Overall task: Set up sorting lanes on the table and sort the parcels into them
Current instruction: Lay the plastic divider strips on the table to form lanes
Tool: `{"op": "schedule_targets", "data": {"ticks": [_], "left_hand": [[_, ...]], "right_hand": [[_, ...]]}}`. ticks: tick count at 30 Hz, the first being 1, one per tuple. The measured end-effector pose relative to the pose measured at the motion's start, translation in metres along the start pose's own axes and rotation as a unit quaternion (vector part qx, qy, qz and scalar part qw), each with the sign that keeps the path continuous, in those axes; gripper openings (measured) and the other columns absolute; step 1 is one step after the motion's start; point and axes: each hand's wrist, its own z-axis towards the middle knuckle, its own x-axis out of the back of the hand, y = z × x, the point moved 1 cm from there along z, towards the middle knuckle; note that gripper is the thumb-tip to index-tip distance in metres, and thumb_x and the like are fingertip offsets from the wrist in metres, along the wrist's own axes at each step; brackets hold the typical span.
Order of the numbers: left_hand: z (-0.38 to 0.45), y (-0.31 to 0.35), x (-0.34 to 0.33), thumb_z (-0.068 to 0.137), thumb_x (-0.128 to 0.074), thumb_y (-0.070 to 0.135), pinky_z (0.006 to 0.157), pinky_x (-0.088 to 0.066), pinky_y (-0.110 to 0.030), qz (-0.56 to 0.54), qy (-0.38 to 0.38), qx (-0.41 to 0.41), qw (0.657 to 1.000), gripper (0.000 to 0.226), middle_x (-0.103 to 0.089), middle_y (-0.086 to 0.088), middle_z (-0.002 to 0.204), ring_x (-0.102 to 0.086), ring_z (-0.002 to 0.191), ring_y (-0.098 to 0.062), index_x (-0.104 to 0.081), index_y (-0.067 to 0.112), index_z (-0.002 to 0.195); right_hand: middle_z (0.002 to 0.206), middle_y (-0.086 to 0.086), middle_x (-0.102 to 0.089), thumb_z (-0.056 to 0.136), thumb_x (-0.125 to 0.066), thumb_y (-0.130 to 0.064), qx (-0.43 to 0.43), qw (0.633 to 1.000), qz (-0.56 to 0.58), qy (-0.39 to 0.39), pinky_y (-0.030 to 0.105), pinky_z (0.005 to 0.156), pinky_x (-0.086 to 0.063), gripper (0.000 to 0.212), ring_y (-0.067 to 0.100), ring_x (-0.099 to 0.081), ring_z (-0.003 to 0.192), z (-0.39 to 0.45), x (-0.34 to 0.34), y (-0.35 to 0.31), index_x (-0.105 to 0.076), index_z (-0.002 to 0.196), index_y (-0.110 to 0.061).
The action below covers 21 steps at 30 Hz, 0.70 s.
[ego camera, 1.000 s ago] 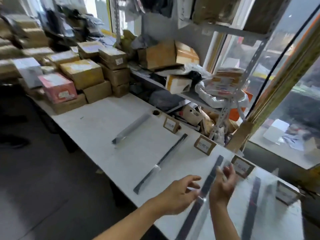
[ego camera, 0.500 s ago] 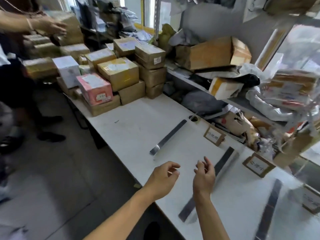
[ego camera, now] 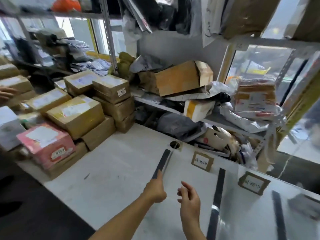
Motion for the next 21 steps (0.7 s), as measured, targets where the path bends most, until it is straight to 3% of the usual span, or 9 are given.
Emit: {"op": "schedule_targets", "data": {"ticks": [2, 5, 8, 10, 12, 15, 17, 19, 21], "left_hand": [[0.016, -0.010, -0.002, 0.094, -0.054, 0.013, 0.102, -0.048, -0.034, 0.002, -0.029, 0.008, 1.000, 0.091, -0.047, -0.012, 0.148, -0.054, 0.128, -0.029, 0.007, 0.027, 0.159], [0.028, -0.027, 0.006, 0.096, -0.043, 0.021, 0.106, -0.045, -0.034, 0.005, -0.047, -0.021, 0.999, 0.065, -0.049, -0.011, 0.148, -0.053, 0.128, -0.029, -0.021, 0.025, 0.157], [0.022, -0.040, 0.020, 0.100, -0.039, 0.028, 0.096, -0.047, -0.028, -0.021, -0.028, -0.067, 0.997, 0.043, -0.059, -0.005, 0.140, -0.059, 0.120, -0.025, -0.050, 0.023, 0.142], [0.010, -0.044, 0.034, 0.101, -0.041, 0.032, 0.086, -0.045, -0.024, -0.033, -0.026, -0.118, 0.992, 0.038, -0.063, -0.001, 0.134, -0.062, 0.114, -0.022, -0.057, 0.026, 0.135], [-0.009, -0.044, 0.049, 0.101, -0.043, 0.033, 0.086, -0.046, -0.024, -0.032, -0.030, -0.167, 0.985, 0.037, -0.065, 0.002, 0.132, -0.064, 0.113, -0.021, -0.058, 0.030, 0.135], [-0.046, -0.040, 0.069, 0.101, -0.042, 0.028, 0.090, -0.048, -0.022, -0.007, -0.043, -0.259, 0.965, 0.039, -0.066, 0.003, 0.132, -0.064, 0.115, -0.019, -0.055, 0.035, 0.137], [-0.070, -0.036, 0.074, 0.103, -0.040, 0.029, 0.090, -0.049, -0.026, 0.021, -0.045, -0.316, 0.948, 0.040, -0.068, 0.000, 0.128, -0.065, 0.112, -0.021, -0.050, 0.037, 0.141], [-0.093, -0.028, 0.076, 0.104, -0.040, 0.029, 0.088, -0.052, -0.031, 0.048, -0.042, -0.351, 0.934, 0.044, -0.070, -0.004, 0.121, -0.067, 0.103, -0.024, -0.043, 0.038, 0.147], [-0.119, -0.019, 0.073, 0.103, -0.040, 0.029, 0.086, -0.054, -0.033, 0.058, -0.061, -0.383, 0.920, 0.046, -0.071, -0.005, 0.116, -0.067, 0.098, -0.024, -0.040, 0.039, 0.148]], "right_hand": [[0.096, 0.009, -0.071, 0.103, -0.056, -0.011, -0.008, 0.999, 0.017, 0.031, 0.035, 0.076, -0.053, 0.018, 0.022, -0.066, 0.092, -0.003, -0.003, 0.002, -0.069, 0.113, -0.016], [0.094, 0.010, -0.071, 0.101, -0.058, -0.007, -0.041, 0.998, 0.018, 0.053, 0.033, 0.069, -0.049, 0.020, 0.022, -0.063, 0.086, -0.002, -0.014, 0.009, -0.069, 0.118, -0.009], [0.105, 0.004, -0.065, 0.101, -0.062, -0.019, -0.078, 0.996, -0.004, 0.030, 0.034, 0.077, -0.053, 0.038, 0.019, -0.062, 0.093, -0.008, -0.031, 0.010, -0.056, 0.138, -0.012], [0.118, 0.001, -0.058, 0.099, -0.066, -0.031, -0.101, 0.995, 0.004, 0.016, 0.039, 0.091, -0.053, 0.064, 0.021, -0.060, 0.105, -0.013, -0.044, 0.005, -0.035, 0.154, -0.020], [0.131, 0.001, -0.048, 0.096, -0.067, -0.041, -0.122, 0.992, 0.044, -0.011, 0.045, 0.104, -0.047, 0.085, 0.025, -0.052, 0.122, -0.017, -0.057, -0.006, -0.014, 0.162, -0.029], [0.145, 0.000, -0.045, 0.078, -0.069, -0.059, -0.121, 0.984, 0.127, -0.039, 0.053, 0.108, -0.046, 0.109, 0.030, -0.047, 0.137, -0.022, -0.063, -0.029, 0.001, 0.161, -0.043], [0.149, -0.001, -0.043, 0.066, -0.068, -0.067, -0.107, 0.982, 0.151, -0.036, 0.055, 0.098, -0.053, 0.117, 0.032, -0.051, 0.134, -0.028, -0.057, -0.046, 0.003, 0.158, -0.051], [0.148, -0.004, -0.041, 0.066, -0.067, -0.069, -0.082, 0.983, 0.167, -0.005, 0.050, 0.089, -0.055, 0.115, 0.029, -0.050, 0.132, -0.036, -0.048, -0.054, 0.001, 0.157, -0.053], [0.149, -0.010, -0.037, 0.060, -0.075, -0.076, -0.048, 0.978, 0.199, 0.038, 0.052, 0.099, -0.048, 0.120, 0.025, -0.041, 0.139, -0.046, -0.031, -0.058, -0.012, 0.157, -0.050]]}}
